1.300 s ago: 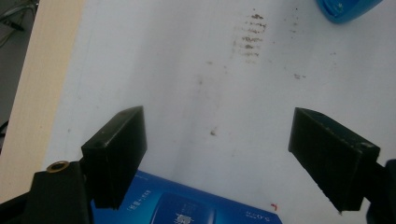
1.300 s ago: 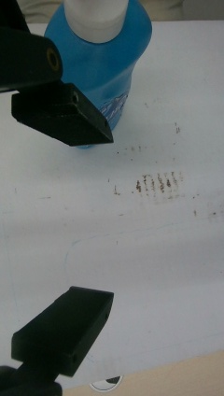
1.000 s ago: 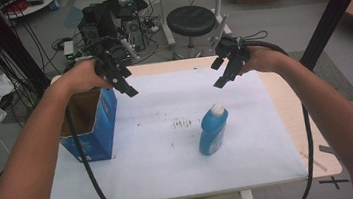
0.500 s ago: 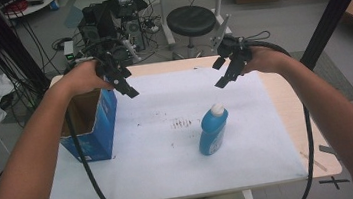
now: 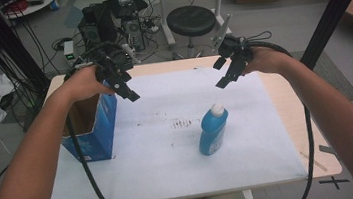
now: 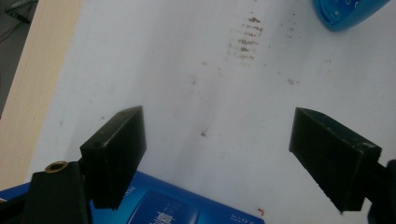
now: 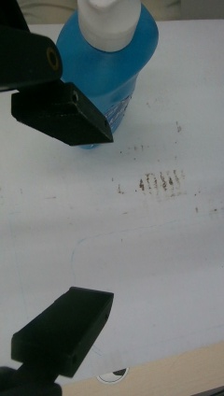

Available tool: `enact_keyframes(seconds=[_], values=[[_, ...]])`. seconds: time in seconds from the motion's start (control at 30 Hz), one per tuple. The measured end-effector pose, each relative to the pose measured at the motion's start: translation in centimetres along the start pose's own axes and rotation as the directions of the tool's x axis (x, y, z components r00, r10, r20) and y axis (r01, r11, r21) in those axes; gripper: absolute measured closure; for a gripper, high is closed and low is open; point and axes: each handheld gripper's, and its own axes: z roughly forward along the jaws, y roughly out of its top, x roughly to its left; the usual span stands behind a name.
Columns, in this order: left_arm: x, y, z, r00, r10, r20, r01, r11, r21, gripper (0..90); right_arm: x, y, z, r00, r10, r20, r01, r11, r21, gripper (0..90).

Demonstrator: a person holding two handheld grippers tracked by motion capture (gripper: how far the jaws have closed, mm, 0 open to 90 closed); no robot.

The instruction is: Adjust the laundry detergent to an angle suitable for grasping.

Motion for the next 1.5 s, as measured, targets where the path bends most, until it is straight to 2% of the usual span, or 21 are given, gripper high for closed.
enact_keyframes(seconds=[0.1, 0.23, 0.4, 0.57, 0.77, 0.9, 0.97, 1.0, 1.03, 1.17, 1.37, 1.5], values=[[-0.6, -0.2, 0.0, 0.9999, -0.005, 0.010, 0.005, 0.9996, -0.028, 19.2, 0.0, 0.0, 0.0, 1.0000, 0.001, 0.002, -0.001, 1.000, 0.001, 19.5], [-1.9, -0.5, 0.2, 0.9997, -0.022, -0.010, 0.022, 0.9981, -0.058, 19.1, 0.0, -0.2, -0.1, 1.0000, 0.002, 0.003, -0.002, 1.000, 0.001, 19.5], [-3.1, -0.6, 0.5, 0.9994, -0.033, -0.007, 0.032, 0.9954, -0.090, 19.2, -0.1, -0.4, -0.1, 1.0000, 0.007, 0.003, -0.007, 1.000, -0.003, 19.5], [-4.1, -0.6, 1.2, 0.9985, -0.055, -0.002, 0.054, 0.9932, -0.103, 19.0, 0.0, -0.7, 0.1, 1.0000, 0.007, 0.000, -0.007, 1.000, 0.003, 19.5], [-5.0, -0.5, 2.0, 0.9980, -0.064, 0.003, 0.063, 0.9897, -0.128, 18.7, 0.0, -0.9, 0.2, 1.0000, 0.004, -0.003, -0.004, 1.000, -0.002, 19.5], [-5.8, -0.4, 2.5, 0.9964, -0.085, 0.006, 0.084, 0.9814, -0.172, 18.4, 0.1, -0.9, 0.2, 1.0000, 0.004, -0.003, -0.004, 1.000, -0.005, 19.5], [-5.9, -0.4, 2.6, 0.9958, -0.091, 0.009, 0.091, 0.9795, -0.180, 18.2, 0.1, -1.0, 0.2, 1.0000, 0.005, -0.002, -0.005, 1.000, -0.005, 19.5], [-6.2, -0.5, 2.8, 0.9947, -0.103, 0.004, 0.102, 0.9758, -0.194, 18.1, 0.1, -1.0, 0.2, 1.0000, 0.004, -0.002, -0.004, 1.000, -0.005, 19.5], [-6.2, -0.5, 2.8, 0.9947, -0.103, 0.004, 0.102, 0.9758, -0.194, 17.9, 0.1, -1.1, 0.2, 1.0000, 0.004, -0.002, -0.004, 1.000, -0.006, 19.5], [-6.6, -0.8, 3.2, 0.9918, -0.127, -0.008, 0.122, 0.9675, -0.221, 18.0, 0.1, -1.2, 0.2, 1.0000, 0.007, -0.002, -0.007, 1.000, -0.010, 19.6], [-7.4, -1.4, 3.9, 0.9870, -0.160, -0.018, 0.149, 0.9515, -0.269, 17.9, 0.1, -1.3, 0.3, 1.0000, 0.008, -0.004, -0.008, 1.000, -0.010, 19.6], [-8.0, -1.7, 4.2, 0.9849, -0.172, -0.019, 0.158, 0.9377, -0.310, 18.0, 0.0, -1.4, 0.3, 1.0000, 0.006, -0.004, -0.006, 1.000, -0.013, 19.6]])
